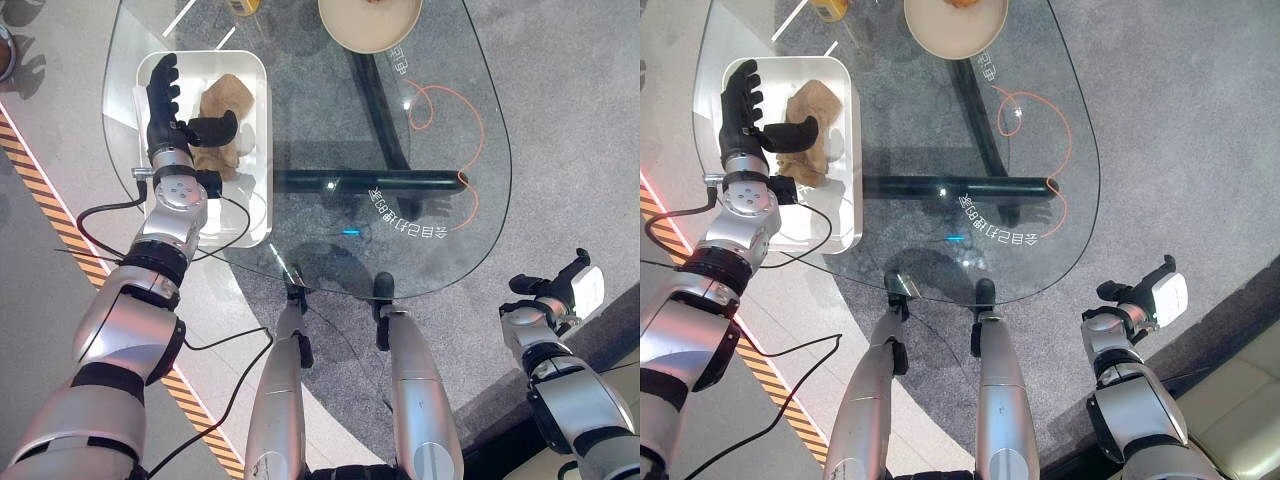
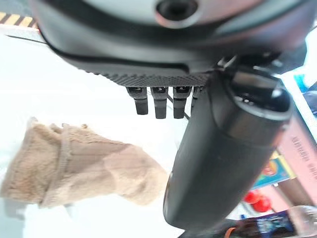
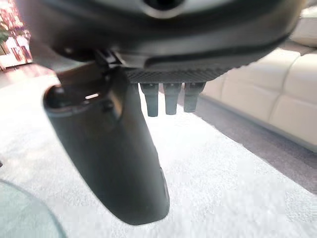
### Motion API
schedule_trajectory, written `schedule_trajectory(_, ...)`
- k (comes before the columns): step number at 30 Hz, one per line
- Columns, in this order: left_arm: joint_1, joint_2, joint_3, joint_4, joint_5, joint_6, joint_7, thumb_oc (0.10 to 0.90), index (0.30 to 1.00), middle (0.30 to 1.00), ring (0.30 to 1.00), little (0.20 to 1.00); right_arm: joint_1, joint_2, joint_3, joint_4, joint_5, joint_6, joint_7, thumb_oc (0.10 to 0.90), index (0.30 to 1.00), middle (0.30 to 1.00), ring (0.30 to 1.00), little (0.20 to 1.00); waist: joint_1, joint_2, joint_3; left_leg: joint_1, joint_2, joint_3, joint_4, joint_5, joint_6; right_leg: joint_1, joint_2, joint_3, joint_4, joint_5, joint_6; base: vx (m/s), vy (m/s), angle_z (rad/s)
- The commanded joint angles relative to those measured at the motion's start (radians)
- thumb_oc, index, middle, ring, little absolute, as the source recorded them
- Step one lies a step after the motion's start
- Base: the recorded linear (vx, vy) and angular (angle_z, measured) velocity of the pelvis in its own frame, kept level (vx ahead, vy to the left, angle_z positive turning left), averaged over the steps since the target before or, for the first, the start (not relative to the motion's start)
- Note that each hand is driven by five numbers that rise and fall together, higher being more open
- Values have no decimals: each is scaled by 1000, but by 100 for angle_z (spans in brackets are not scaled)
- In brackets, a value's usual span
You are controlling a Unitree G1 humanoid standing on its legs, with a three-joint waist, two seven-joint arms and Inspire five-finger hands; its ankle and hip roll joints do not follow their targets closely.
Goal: Wipe the table with a cloth and put it in the basket.
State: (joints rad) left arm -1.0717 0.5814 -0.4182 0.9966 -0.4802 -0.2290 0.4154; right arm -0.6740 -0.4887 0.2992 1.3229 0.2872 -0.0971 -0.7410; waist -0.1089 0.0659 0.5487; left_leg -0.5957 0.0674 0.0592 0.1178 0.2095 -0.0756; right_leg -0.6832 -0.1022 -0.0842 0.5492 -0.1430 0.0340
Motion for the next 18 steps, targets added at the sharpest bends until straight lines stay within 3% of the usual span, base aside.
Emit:
schedule_trajectory(1,-28,120,89,-66,-42,-118,-1,800,900,900,900,900,67,-18,-28,-3,37,-7,13,800,900,900,900,900,30,-41,-29,88,-39,18,108,-208,5,108,36,9,-249,121,54,-38,-23,-2)
schedule_trajectory(5,69,132,137,-104,-66,-109,-47,800,900,900,900,900,118,-19,-51,0,39,-4,62,800,900,900,900,900,40,-39,-48,170,-40,22,49,-188,0,193,21,8,-309,144,69,15,-22,-7)
schedule_trajectory(10,274,118,215,-126,-98,-115,-159,800,900,900,900,900,240,-17,-81,0,-17,-8,140,800,900,900,900,900,61,-36,-132,285,-41,21,-55,-169,-7,315,0,3,-397,159,88,64,-12,-3)
schedule_trajectory(12,435,71,246,-146,-80,-138,-204,800,900,900,900,900,331,-1,-96,-11,-34,-14,165,800,900,900,900,900,80,-33,-186,355,-44,6,-109,-159,-8,402,-7,-6,-446,163,91,125,-7,0)
schedule_trajectory(18,700,-39,322,-117,-60,-148,-268,800,900,900,900,900,475,41,-129,-25,-91,-3,193,800,900,900,900,900,104,-35,-289,487,-45,-15,-183,-153,-4,564,-6,-28,-528,166,96,157,-1,11)
